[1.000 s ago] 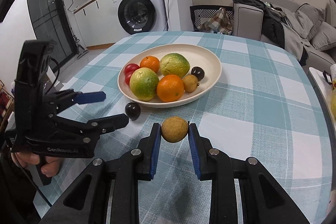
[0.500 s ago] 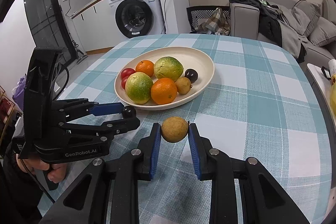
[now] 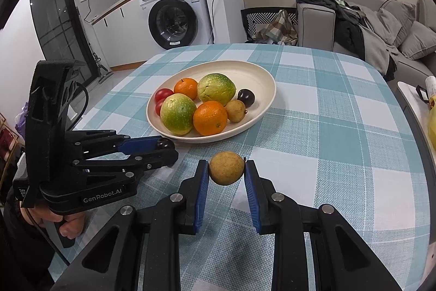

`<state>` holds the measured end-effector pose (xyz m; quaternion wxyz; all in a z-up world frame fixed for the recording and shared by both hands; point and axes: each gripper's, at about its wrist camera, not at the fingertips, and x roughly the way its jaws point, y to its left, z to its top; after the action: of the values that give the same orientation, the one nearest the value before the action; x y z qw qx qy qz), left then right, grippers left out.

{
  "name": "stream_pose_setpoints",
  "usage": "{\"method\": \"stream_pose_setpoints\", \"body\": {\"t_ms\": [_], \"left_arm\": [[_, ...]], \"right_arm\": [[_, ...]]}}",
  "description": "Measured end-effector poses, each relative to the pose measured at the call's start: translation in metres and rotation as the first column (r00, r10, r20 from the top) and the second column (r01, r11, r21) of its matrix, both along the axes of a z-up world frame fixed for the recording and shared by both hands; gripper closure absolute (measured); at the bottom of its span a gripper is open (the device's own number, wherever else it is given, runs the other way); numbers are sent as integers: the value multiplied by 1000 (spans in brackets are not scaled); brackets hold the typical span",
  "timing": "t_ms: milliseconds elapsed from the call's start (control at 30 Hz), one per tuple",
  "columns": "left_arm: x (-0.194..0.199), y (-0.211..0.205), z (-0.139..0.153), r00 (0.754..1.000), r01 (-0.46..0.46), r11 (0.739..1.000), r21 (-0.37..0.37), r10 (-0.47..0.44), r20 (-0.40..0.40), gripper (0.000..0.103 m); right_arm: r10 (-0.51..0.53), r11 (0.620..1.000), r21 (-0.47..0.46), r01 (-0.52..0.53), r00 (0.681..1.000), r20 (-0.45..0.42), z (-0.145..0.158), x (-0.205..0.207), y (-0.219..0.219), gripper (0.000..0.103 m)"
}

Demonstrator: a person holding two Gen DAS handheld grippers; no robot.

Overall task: Organize fruits
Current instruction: 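Carry the plum and kiwi onto the cream plate and open both tools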

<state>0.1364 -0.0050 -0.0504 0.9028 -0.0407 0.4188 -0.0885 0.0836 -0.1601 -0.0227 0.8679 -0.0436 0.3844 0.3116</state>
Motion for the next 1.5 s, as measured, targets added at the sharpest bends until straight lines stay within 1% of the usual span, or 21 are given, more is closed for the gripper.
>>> {"method": "stream_pose_setpoints", "body": {"t_ms": [433,733,1167,1500], "left_arm": [[-27,8,19,997,18,1000,-5,-18,75,80],[-38,21,35,991,-6,1000,-14,8,135,80],[-32,39,54,981,-38,999,-25,42,188,80],[-12,49,60,973,-71,997,-21,74,217,80]], "right_arm": [[-16,1000,12,16,1000,7,0,2,-3,76],[-13,1000,20,13,1000,19,1,2,-2,76],[-13,999,39,12,999,38,6,7,4,76],[2,999,38,-5,998,70,20,19,17,76]]}}
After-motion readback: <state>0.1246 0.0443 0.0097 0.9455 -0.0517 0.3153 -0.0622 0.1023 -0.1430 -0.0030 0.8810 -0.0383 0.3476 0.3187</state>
